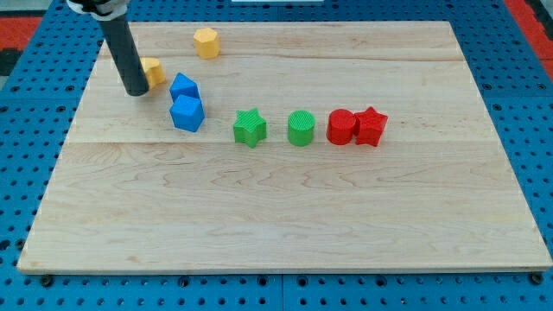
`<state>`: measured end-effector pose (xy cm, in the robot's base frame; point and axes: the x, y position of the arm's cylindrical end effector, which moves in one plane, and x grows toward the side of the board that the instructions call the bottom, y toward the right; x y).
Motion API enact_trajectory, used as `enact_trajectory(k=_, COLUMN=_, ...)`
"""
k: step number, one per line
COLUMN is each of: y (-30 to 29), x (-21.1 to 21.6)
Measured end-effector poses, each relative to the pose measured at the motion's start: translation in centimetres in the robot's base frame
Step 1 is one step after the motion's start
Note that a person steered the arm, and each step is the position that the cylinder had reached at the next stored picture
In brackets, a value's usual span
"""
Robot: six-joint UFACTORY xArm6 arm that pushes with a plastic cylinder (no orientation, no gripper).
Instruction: Move yellow heart closer to the yellow hexagon
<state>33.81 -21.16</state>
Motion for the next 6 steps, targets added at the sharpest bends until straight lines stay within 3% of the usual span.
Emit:
enact_trajectory(k=2, y=5.7, x=-5.3)
enact_trajectory(k=3, y=0.1, x=-1.9)
enact_trajectory(k=4, y=-6.4, x=-3.8)
enact_trajectory(k=6, y=3.5, x=-5.6)
